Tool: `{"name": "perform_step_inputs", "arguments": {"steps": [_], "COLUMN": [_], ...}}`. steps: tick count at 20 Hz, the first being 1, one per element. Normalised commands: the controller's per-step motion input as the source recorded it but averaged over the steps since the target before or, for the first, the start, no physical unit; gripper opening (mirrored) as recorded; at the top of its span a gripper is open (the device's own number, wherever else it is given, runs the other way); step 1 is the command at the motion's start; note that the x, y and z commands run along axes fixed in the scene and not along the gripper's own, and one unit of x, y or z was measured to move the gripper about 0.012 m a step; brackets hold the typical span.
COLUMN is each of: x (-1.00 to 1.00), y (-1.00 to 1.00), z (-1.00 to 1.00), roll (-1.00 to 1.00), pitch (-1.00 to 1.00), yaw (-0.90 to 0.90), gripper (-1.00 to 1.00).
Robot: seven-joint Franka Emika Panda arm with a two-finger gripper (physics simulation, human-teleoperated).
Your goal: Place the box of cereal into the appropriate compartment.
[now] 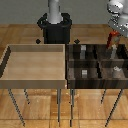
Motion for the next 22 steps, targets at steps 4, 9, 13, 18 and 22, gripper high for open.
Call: {"name": "perform_step_inputs", "arguments": {"steps": [4, 9, 13, 18, 22], "x": [0.00, 0.00, 0.00, 0.00, 0.00], "y": [0.00, 0.00, 0.00, 0.00, 0.00], "z": [-1.00, -1.00, -1.00, 0.00, 0.00], "roll": [0.00, 0.00, 0.00, 0.00, 0.00], "pitch": [0.00, 0.00, 0.00, 0.00, 0.00], "yaw": [0.00, 0.00, 0.00, 0.00, 0.00], "gripper": [-1.00, -1.00, -1.00, 1.00, 1.00]}}
